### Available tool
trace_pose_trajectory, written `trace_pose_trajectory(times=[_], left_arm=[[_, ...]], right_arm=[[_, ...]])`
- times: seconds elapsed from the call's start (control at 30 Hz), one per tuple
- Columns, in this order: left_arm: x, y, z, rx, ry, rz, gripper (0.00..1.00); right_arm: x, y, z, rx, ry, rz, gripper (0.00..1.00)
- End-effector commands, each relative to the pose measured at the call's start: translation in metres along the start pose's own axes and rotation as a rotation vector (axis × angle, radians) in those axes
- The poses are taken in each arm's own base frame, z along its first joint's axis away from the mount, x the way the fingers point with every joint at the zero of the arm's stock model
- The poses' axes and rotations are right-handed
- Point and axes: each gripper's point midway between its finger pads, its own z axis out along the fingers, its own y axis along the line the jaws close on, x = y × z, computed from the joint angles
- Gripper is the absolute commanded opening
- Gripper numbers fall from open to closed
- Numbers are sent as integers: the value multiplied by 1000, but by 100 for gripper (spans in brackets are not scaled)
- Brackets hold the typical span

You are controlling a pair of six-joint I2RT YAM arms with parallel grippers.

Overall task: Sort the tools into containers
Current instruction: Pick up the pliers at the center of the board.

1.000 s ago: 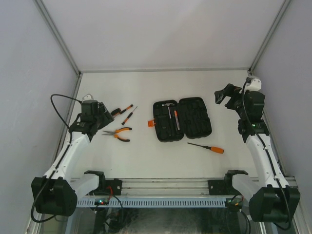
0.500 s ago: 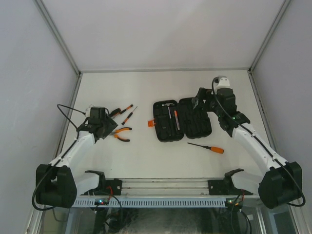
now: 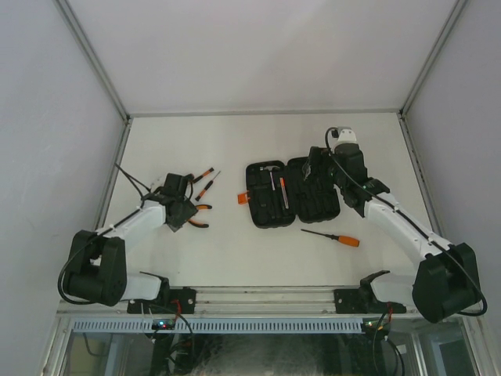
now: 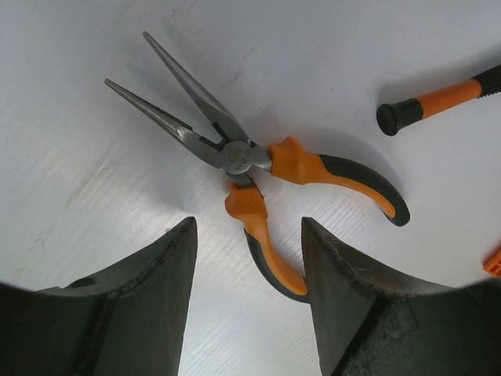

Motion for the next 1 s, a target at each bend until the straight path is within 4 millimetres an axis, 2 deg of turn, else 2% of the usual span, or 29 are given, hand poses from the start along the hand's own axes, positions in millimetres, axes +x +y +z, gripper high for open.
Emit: trace_pose_trajectory(times=[0.0,0.2,0.6,0.97], left_arm=[[-16,-16,0,1,-48,-30,60],[-12,-13,5,-40,-32,-13,57],[2,-2,14,-70,10,36,35],[-4,4,2,-25,-24,50,20]], right_arm=[[-22,8,-3,-16,-54,3,89],[-16,7,0,-12,-31,5,87],[-16,5,2,-22,-27,17,81],[-17,5,-4,-25,-22,29,77]])
